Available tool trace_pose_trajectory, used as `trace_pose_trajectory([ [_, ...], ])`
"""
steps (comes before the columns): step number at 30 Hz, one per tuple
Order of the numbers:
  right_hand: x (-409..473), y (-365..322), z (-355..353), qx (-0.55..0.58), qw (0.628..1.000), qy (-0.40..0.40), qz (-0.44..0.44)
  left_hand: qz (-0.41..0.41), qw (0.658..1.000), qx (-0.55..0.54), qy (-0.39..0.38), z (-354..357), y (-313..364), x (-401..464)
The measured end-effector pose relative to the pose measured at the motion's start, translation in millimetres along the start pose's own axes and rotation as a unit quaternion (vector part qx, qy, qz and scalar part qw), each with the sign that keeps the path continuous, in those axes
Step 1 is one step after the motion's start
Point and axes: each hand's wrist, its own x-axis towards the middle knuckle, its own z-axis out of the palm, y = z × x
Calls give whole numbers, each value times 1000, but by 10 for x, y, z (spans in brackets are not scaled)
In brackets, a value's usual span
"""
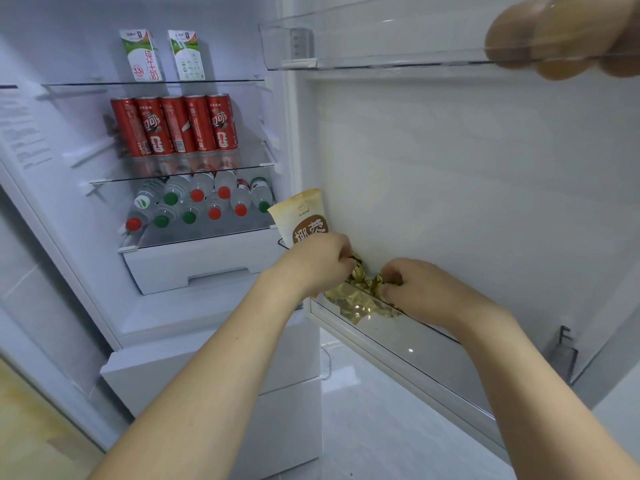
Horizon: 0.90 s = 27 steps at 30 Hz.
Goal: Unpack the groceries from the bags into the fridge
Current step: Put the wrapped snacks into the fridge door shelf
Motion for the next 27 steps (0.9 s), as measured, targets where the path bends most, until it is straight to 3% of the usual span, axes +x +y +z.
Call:
trace_pose_trajectory([
  [5, -87, -135, -77, 14, 999, 26, -20, 39, 991, 24, 128, 44, -64, -313],
  [8, -122, -241, -108, -27, 997, 40, -54, 16, 984, 32, 177, 66, -200, -501],
  [17, -154, -668, 188, -120, 980, 19, -159, -111, 976, 76, 172, -156, -510, -1068],
  [27, -294, -1513, 705, -161, 950, -81, -256, -252, 945, 146, 146, -491, -982, -1957],
])
